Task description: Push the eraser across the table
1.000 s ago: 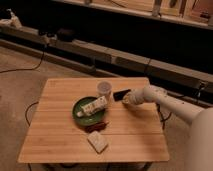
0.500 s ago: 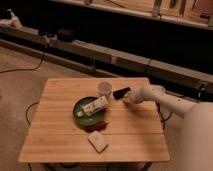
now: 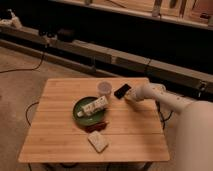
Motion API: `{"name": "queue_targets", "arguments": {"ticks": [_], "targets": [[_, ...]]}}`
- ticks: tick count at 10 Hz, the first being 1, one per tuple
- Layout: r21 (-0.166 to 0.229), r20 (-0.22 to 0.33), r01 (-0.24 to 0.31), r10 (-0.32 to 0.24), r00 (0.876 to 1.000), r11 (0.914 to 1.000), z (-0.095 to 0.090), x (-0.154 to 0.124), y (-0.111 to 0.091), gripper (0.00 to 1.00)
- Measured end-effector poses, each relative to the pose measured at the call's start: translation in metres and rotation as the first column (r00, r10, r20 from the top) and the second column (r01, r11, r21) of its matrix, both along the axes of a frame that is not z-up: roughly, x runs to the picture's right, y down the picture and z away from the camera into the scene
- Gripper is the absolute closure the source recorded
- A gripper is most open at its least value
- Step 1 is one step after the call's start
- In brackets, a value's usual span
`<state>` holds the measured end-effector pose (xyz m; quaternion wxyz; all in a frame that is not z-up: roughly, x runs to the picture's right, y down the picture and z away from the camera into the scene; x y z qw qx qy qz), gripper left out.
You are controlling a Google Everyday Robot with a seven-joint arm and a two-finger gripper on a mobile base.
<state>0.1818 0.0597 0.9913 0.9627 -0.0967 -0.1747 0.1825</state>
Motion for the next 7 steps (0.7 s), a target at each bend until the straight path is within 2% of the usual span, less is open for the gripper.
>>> {"name": "queue_targets", "arguments": {"ticks": [1, 2, 5, 7], "targets": [[0.0, 0.001, -0.003, 0.003, 1.0, 1.0, 0.0001, 0.0, 0.0001, 0.74], [0.001, 0.001, -0.002, 0.002, 1.0, 1.0, 0.0003, -0.0001, -0.0001, 0.69], [0.002, 0.001, -0.002, 0.002, 1.0, 1.0, 0.0005, -0.001, -0.001, 0.38], [0.01, -0.001, -0.006, 0.006, 1.0, 0.9999, 0.0002, 0.0009, -0.0062, 0.22]]}}
